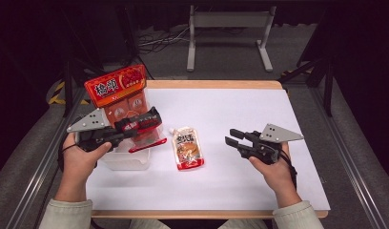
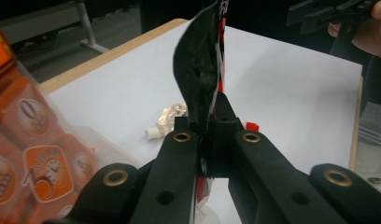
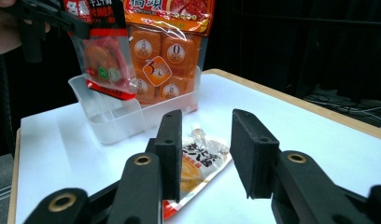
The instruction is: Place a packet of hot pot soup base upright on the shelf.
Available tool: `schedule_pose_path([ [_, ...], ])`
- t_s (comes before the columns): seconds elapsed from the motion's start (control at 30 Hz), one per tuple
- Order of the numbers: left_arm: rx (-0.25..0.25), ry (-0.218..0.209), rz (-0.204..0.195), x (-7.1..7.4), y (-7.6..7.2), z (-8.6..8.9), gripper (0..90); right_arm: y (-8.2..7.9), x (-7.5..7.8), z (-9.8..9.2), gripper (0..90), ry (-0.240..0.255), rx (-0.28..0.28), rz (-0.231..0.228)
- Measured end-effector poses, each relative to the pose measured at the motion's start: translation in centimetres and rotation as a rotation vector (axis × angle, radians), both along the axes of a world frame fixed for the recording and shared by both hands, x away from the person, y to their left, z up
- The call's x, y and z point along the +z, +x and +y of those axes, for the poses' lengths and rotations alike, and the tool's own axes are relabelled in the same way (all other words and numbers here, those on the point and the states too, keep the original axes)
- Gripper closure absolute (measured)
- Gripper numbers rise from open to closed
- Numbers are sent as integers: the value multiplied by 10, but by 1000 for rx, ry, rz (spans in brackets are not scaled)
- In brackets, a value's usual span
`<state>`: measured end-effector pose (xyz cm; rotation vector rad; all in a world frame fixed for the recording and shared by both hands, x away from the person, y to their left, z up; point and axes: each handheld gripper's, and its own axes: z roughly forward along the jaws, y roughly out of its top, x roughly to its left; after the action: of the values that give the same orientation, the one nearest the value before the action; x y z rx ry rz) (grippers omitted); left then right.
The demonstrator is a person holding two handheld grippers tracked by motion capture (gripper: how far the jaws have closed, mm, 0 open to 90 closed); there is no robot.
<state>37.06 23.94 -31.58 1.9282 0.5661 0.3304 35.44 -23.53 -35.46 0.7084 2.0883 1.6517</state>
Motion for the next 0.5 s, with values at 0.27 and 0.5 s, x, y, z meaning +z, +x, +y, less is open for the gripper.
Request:
schedule_pose_path([
  [0.27,21,15,-9,1,1,17,899,0,0,-3,646,3,-7,3],
  [0.5,70,20,1,-4,5,27,898,1,-1,-3,645,3,-7,6],
])
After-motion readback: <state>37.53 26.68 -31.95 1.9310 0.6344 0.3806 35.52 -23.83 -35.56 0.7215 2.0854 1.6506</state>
